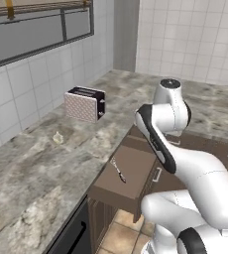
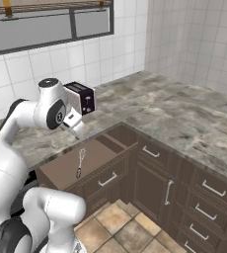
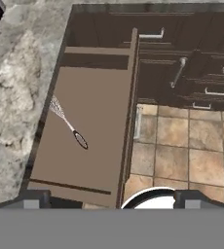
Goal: Pick the whisk from the drawer and place it on the counter.
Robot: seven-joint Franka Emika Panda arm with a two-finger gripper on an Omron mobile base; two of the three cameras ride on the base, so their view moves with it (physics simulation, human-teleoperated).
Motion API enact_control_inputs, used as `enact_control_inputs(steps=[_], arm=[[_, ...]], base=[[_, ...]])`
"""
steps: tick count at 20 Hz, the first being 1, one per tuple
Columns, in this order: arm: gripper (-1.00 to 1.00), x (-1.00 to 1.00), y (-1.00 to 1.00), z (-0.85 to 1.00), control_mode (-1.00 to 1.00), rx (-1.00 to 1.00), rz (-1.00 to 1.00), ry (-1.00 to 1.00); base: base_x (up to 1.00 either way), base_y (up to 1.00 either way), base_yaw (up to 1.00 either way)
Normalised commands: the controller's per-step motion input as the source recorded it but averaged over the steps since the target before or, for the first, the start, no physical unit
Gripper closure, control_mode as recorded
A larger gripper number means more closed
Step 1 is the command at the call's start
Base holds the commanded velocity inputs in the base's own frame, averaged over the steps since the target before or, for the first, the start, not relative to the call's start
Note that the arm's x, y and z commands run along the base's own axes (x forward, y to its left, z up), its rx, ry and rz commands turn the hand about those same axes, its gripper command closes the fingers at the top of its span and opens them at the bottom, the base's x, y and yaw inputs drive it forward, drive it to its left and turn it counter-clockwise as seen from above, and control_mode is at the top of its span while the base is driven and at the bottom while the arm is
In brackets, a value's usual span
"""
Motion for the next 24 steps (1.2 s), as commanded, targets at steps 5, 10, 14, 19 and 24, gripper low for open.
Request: enact_control_inputs(steps=[5,10,14,19,24], arm=[[-1.00,0.00,-0.32,-0.44,-1.00,0.16,-0.21,0.01],[-1.00,0.11,-0.09,-0.57,-1.00,0.06,-0.12,0.08],[-1.00,0.12,-0.01,-0.71,-1.00,0.00,-0.10,0.16],[-1.00,0.19,0.00,-0.66,-1.00,0.00,-0.08,0.19],[-1.00,0.40,0.00,-0.51,-1.00,0.00,-0.02,0.16]], base=[[0.00,0.00,0.00],[0.00,0.00,0.00],[0.00,0.00,0.00],[0.00,0.00,0.00],[0.00,0.00,0.00]])
